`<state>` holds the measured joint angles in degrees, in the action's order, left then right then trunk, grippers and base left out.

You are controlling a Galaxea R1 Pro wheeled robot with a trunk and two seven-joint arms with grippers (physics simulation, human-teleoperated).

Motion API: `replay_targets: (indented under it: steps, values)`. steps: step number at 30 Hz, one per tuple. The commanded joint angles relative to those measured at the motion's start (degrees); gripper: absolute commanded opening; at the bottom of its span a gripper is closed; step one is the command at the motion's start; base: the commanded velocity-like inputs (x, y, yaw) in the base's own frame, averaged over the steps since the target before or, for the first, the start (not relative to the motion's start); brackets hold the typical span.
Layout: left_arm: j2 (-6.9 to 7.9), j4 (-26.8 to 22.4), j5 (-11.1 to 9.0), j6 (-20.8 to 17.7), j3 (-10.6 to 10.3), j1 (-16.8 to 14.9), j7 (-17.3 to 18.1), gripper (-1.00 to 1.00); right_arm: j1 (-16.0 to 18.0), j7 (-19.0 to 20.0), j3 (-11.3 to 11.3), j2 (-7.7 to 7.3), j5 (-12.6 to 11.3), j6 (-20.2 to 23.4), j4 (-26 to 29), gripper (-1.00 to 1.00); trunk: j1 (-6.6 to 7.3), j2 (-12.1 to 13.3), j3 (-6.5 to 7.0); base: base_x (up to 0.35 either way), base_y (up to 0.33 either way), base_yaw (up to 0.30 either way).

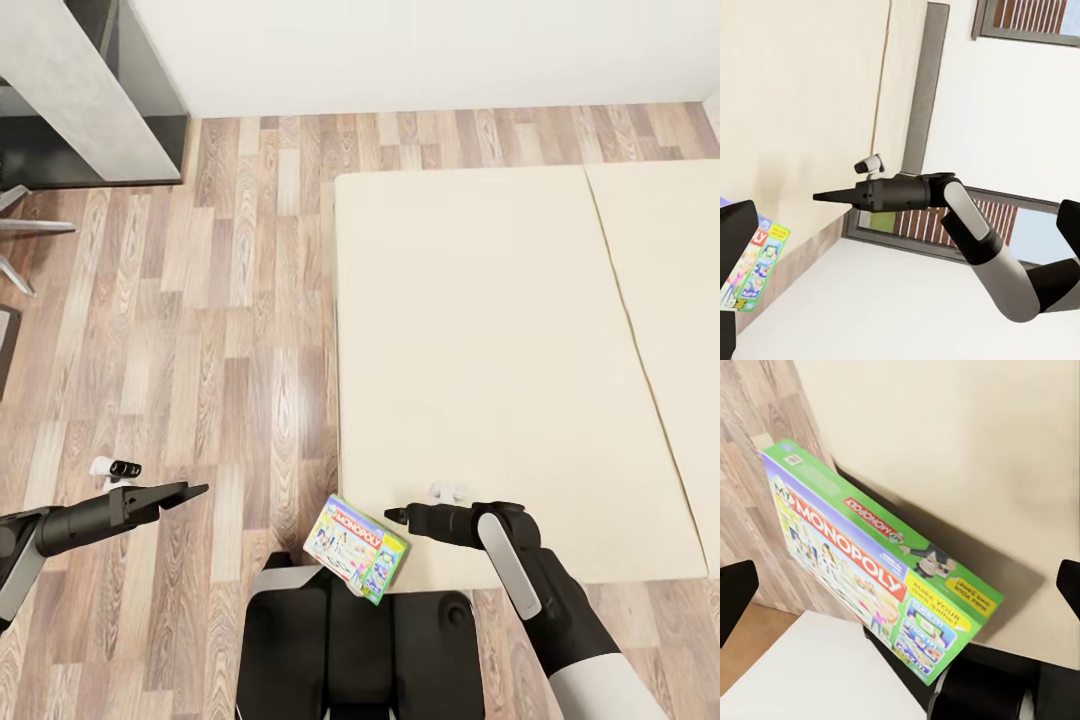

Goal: Put all the toys in the child's room - the three board games (two on the bed and one on the table), the two jigsaw puzzles on the table, and the tennis ball on the table - inside the toy box on the table in the child's room.

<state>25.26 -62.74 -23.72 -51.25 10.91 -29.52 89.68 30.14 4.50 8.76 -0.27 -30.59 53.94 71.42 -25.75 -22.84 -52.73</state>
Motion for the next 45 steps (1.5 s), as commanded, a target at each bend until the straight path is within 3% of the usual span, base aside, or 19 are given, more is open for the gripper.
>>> replay_targets:
  steps: [1, 45]
  values:
    - [0.02, -0.01, 0.01, -0.61, -0.01, -0.01, 0.21, 1.0, 0.02, 0.3, 0.03, 0.0, 0.54, 0.2, 0.04, 1.0, -0.04, -0.08, 0.04, 0.0, 0.0, 0.0]
    - [0.05, -0.01, -0.01, -0.61, -0.09, -0.01, 0.23, 1.0, 0.03, -0.58, 0.04, 0.17, 0.48, 0.17, -0.04, 1.0, -0.04, -0.08, 3.94, 0.0, 0.0, 0.051]
